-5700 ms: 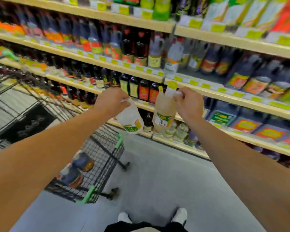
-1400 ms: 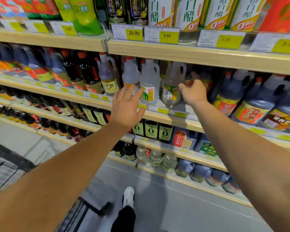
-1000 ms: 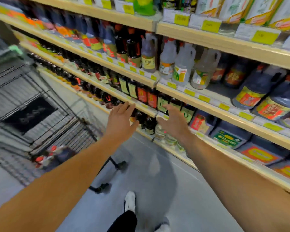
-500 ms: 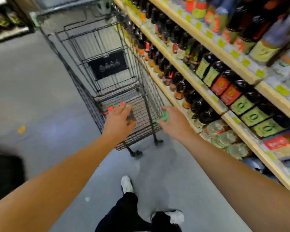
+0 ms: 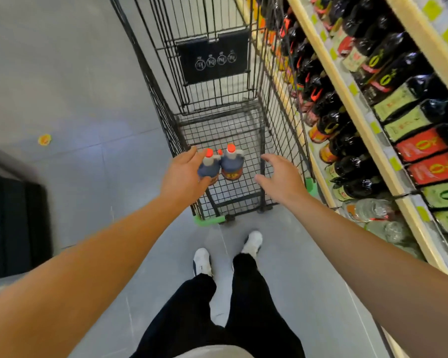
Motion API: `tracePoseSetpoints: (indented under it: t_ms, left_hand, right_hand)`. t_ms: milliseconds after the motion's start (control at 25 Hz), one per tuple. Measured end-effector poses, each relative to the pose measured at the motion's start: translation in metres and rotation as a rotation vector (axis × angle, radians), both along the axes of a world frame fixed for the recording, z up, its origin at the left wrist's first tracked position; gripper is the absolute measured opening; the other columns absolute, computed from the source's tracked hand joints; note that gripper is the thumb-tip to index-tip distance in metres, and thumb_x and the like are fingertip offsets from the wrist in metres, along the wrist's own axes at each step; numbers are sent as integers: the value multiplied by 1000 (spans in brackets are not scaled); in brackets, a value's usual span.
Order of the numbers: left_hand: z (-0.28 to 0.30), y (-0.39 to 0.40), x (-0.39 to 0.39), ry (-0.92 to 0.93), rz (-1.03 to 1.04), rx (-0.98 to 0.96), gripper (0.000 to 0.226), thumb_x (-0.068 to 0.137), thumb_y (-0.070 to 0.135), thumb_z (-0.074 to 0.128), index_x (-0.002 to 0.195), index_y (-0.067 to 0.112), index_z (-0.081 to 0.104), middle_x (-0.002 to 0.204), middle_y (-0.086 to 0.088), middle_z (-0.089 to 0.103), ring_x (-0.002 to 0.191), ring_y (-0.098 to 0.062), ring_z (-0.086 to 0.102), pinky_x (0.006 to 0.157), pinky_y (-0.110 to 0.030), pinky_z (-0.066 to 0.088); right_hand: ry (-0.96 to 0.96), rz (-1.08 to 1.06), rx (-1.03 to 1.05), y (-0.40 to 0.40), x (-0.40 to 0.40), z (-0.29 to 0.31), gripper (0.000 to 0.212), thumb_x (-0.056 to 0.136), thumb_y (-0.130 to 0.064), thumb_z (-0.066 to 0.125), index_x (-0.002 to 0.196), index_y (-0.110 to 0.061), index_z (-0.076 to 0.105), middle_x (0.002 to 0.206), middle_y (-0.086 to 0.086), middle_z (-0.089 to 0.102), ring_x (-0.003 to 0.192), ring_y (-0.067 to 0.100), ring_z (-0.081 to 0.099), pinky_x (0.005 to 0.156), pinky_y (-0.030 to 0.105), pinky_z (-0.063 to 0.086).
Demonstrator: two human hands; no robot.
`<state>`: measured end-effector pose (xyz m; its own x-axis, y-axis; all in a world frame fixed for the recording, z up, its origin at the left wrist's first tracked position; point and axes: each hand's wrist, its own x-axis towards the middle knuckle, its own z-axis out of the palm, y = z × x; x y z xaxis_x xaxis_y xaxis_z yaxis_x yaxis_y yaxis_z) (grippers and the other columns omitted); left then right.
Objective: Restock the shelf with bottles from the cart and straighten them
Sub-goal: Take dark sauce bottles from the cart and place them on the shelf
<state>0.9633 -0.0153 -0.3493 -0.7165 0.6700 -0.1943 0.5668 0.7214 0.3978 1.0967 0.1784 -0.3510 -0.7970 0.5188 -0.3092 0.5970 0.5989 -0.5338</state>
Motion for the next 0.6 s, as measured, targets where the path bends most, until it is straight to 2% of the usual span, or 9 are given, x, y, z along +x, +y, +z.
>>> tracePoseSetpoints:
  t_ms: [160,360,520,600]
  left_hand:
    - [-35,33,-25,-53,81,-31,68,87,28,65,147,19,33,153,-9,32,140,-28,29,113,-36,26]
    - [-90,70,-56,-118,116,-133,62,88,26,60,145,20,38,152,-11,33,139,-30,27,113,-38,26]
    - [-130,92,-70,-135,64,-213,54,87,25,61,139,22,47,147,-9,42,136,-30,34,111,-44,33]
    - [-143,94,-75,-139,59,-218,49,83,22,64,131,19,55,139,-9,50,131,-31,41,106,-42,38]
  right_hand:
    - [-48,91,-37,36,-43,-46,56,84,-32,66,136,-20,48,137,1,52,126,22,48,106,38,40]
    - [-96,209,-106,65,-86,-108,56,85,-25,66,137,-19,46,137,3,51,127,23,47,104,35,36]
    - [-131,295,-150,71,-111,-156,56,85,-21,68,136,-19,46,132,3,55,121,25,52,101,39,43]
    - [-115,318,-177,67,-120,-172,54,84,-19,68,134,-23,48,129,1,57,118,24,54,97,37,45]
